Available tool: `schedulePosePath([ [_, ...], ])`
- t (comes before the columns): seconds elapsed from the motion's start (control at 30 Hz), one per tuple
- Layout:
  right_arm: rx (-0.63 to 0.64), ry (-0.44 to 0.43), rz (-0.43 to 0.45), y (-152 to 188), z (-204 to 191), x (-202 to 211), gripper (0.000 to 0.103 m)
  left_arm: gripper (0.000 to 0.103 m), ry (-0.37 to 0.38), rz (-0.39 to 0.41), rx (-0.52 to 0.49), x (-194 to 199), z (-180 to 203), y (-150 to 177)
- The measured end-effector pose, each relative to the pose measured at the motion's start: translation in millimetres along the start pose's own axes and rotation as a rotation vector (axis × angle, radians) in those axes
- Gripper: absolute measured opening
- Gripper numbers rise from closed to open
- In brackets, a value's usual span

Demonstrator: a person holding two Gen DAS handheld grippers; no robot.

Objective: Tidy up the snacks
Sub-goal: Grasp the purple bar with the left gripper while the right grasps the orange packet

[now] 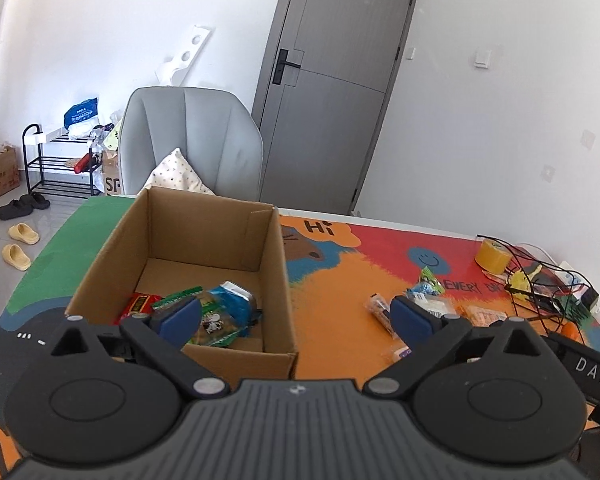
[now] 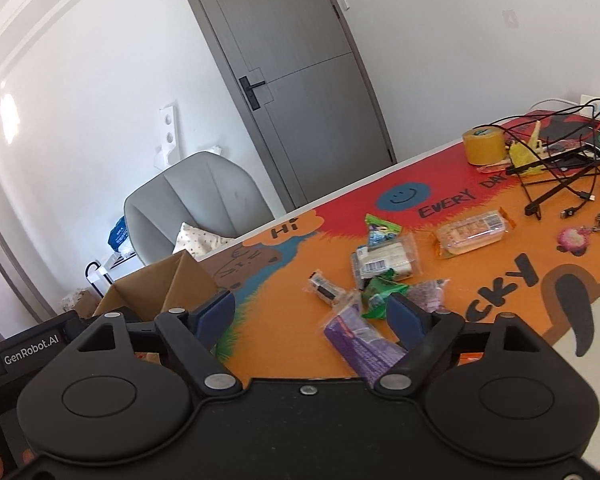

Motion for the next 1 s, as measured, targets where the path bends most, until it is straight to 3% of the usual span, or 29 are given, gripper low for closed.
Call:
schedulePosePath([
  [0.37, -0.075, 0.061, 0.022, 0.5, 65.0, 22.7, 0.077, 0.1, 0.026, -0.059, -0.07, -6.9, 54.1, 23.1],
  [0.7, -0.118, 0.042, 0.001, 8.7, 101.4, 16.8, 0.046, 0.1, 0.034, -0.094, -0.116, -24.6, 92.2, 38.2],
  [1.0, -0.135, 0.027, -0.018, 14.6, 121.7, 0.3, 0.046, 0.1, 0.036, -0.15, -0.148, -55.5, 121.0, 60.4],
])
Point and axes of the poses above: each gripper's, at about its wrist camera, not at the fingertips, and x roughly against the way its jaws point, z to its right, y to its underside, the point moved 10 cm from there along -x, roughly the way its jaws point, and after that the axes turned 4 degrees about -y, right-handed, at the moved point
